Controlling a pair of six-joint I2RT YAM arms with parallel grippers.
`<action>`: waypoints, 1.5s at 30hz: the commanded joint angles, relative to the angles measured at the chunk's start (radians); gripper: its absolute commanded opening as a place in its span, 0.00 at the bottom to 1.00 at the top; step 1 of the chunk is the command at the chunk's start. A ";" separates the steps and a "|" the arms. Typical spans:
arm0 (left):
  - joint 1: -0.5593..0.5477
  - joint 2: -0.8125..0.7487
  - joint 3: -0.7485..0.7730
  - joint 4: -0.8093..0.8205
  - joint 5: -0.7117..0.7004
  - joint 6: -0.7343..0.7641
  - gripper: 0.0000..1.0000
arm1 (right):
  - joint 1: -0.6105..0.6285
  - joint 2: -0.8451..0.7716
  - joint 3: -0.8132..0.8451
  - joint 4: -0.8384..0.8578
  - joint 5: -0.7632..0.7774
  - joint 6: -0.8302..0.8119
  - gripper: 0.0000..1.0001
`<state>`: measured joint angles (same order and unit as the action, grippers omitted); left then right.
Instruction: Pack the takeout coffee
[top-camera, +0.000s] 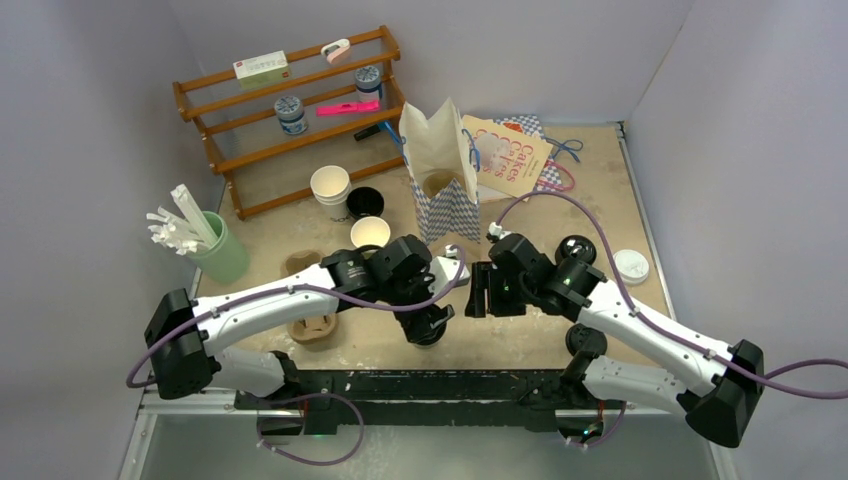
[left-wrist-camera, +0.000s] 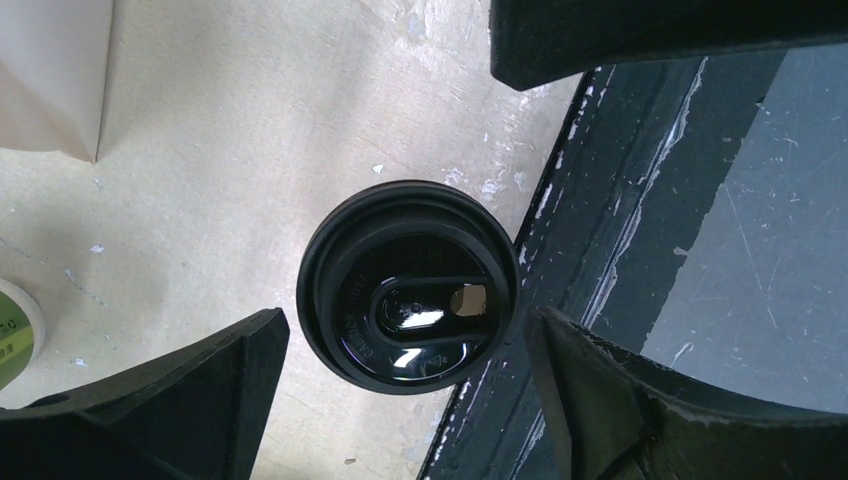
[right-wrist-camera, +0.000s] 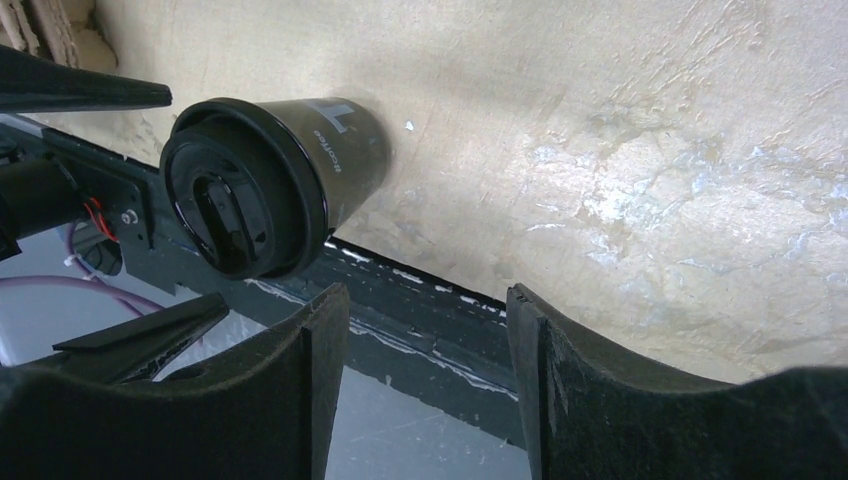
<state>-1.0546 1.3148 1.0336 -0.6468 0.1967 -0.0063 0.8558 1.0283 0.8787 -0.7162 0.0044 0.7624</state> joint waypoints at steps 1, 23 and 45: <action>-0.001 0.030 0.051 0.002 -0.018 -0.035 0.94 | -0.007 -0.009 0.035 -0.039 -0.007 -0.024 0.61; -0.041 0.051 0.067 -0.013 -0.100 -0.086 0.91 | -0.024 0.032 0.052 -0.037 -0.012 -0.053 0.60; -0.123 0.095 0.098 -0.077 -0.243 -0.130 0.76 | -0.049 0.046 0.049 -0.027 -0.033 -0.074 0.59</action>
<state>-1.1725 1.3972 1.0840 -0.7013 -0.0135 -0.1207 0.8162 1.0687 0.8955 -0.7471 -0.0006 0.7101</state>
